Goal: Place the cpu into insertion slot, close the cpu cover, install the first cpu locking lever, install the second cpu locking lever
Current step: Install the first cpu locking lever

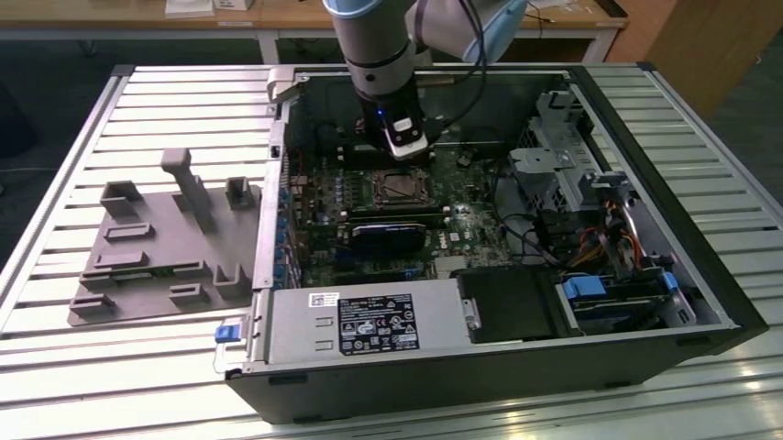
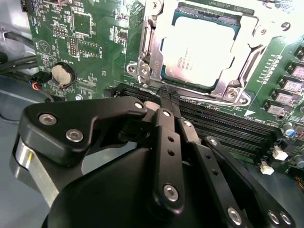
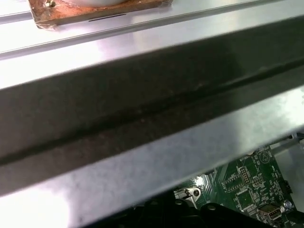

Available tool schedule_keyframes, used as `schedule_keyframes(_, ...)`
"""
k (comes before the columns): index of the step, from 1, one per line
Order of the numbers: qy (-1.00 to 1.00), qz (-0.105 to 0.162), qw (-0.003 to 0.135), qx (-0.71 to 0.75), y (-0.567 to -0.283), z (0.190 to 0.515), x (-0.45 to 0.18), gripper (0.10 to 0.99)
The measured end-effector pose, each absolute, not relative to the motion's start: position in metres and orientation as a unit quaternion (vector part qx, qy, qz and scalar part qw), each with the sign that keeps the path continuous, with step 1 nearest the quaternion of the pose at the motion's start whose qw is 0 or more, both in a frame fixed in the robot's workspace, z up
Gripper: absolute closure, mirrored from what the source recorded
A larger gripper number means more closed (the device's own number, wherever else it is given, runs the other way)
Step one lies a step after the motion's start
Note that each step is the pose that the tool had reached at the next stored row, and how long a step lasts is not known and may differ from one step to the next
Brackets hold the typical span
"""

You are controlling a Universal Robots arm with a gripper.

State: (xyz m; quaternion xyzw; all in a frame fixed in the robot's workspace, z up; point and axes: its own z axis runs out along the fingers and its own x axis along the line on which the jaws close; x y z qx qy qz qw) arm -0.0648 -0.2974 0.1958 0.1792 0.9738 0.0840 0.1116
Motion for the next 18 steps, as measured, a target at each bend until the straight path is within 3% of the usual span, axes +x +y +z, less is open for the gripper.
schedule_keyframes(18, 0.972, 0.080, 0.113, 0.188, -0.2975, 0.1918, -0.0648, 0.984)
